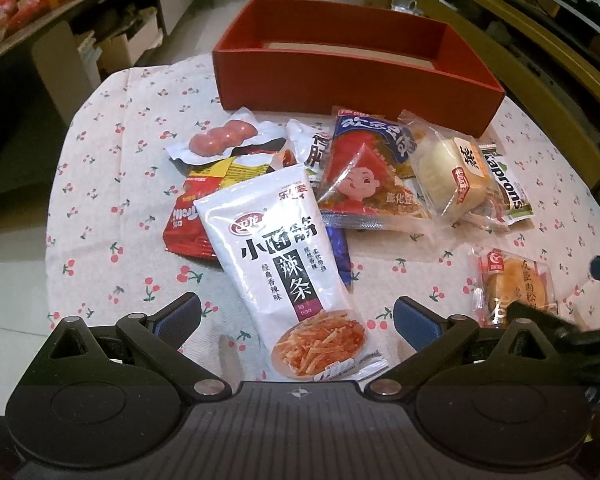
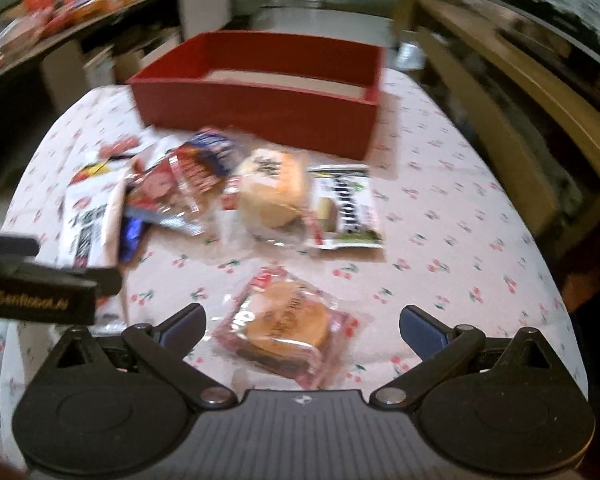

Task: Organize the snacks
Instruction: 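Grasp the white spicy strip bag with left tool while right tool grasps the flat pastry pack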

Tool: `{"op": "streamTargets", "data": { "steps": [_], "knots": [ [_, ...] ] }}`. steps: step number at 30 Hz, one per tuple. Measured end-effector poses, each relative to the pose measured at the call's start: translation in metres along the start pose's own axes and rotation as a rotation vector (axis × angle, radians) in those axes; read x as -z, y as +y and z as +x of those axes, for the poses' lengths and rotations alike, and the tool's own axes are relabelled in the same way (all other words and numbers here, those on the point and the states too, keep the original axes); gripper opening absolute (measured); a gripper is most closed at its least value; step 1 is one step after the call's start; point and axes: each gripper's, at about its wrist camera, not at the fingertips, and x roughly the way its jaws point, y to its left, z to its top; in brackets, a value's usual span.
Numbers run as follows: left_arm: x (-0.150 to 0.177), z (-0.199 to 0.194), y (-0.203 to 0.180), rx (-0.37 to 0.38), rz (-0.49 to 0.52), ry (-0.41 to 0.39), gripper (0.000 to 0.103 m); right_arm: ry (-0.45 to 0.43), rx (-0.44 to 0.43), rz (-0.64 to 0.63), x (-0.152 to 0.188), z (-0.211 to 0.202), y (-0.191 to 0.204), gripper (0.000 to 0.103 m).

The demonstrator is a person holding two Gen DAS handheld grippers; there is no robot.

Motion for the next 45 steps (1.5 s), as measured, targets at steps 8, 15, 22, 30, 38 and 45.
{"op": "streamTargets", "data": {
  "steps": [8, 15, 22, 30, 38, 45],
  "knots": [
    [-0.003, 0.008, 0.002, 0.017, -0.003, 0.032, 0.103, -0.003, -0.084, -0.255, -0.015, 0.014, 0.013, 0.103],
    [-0.004, 0.015, 0.001, 0.027, -0.008, 0.062, 0.103, 0.077, -0.168, -0.343, -0.017, 0.037, 0.003, 0.103],
    [-0.005, 0.020, -0.005, 0.044, -0.002, 0.084, 0.103, 0.119, -0.239, -0.273, -0.014, 0.042, -0.004, 0.083],
    [-0.005, 0.019, 0.001, 0.055, -0.022, 0.086, 0.103, 0.187, -0.252, -0.150, -0.002, 0.033, -0.018, 0.090],
    [-0.010, 0.016, 0.008, 0.071, -0.052, 0.077, 0.103, 0.213, -0.247, -0.236, 0.005, 0.029, -0.006, 0.097],
    [-0.012, 0.032, 0.002, 0.034, -0.073, 0.116, 0.103, 0.177, -0.204, -0.243, 0.009, 0.026, -0.004, 0.077]
  ]
}}
